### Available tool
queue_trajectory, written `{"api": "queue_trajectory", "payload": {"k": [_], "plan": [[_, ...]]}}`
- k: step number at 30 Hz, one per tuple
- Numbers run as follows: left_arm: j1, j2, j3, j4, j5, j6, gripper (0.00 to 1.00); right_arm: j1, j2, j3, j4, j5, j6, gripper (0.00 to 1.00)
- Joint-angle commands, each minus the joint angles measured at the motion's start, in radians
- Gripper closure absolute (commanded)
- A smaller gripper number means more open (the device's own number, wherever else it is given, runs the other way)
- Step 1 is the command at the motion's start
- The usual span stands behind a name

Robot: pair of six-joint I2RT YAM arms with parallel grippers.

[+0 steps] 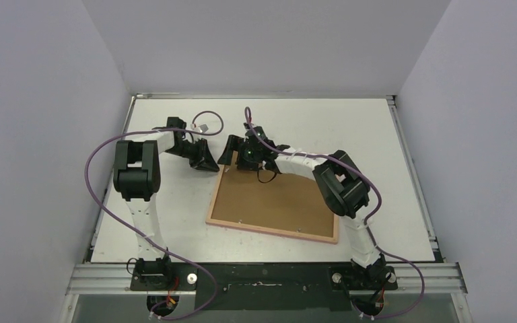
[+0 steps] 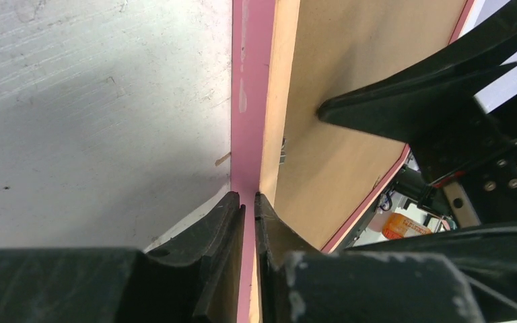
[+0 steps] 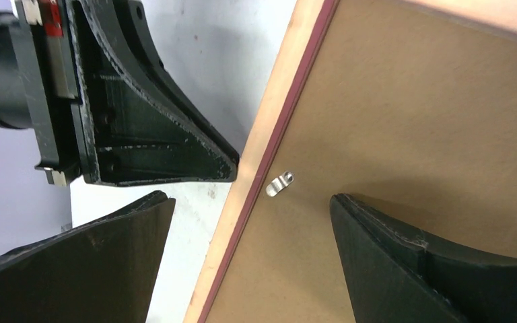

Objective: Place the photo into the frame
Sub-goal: Adjust the photo frame at the center of the board, then install the photo frame at the center of the board.

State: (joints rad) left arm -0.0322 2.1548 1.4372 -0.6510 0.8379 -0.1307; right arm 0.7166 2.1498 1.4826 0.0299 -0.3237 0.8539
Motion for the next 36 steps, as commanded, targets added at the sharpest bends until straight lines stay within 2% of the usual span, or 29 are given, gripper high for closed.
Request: {"api": "queue_trajectory", "payload": {"k": [1,36], "plan": [[-0.008,0.012,0.008,0.039,-0.002,0.008,0.9,0.025,0.008,0.039,0.07,-0.023,0.022,0.1],[-0.002,0.004,-0.007,0.034,0.006,0.019,0.92,0.095,0.041,-0.039,0.137,0.056,0.103,0.1]]}}
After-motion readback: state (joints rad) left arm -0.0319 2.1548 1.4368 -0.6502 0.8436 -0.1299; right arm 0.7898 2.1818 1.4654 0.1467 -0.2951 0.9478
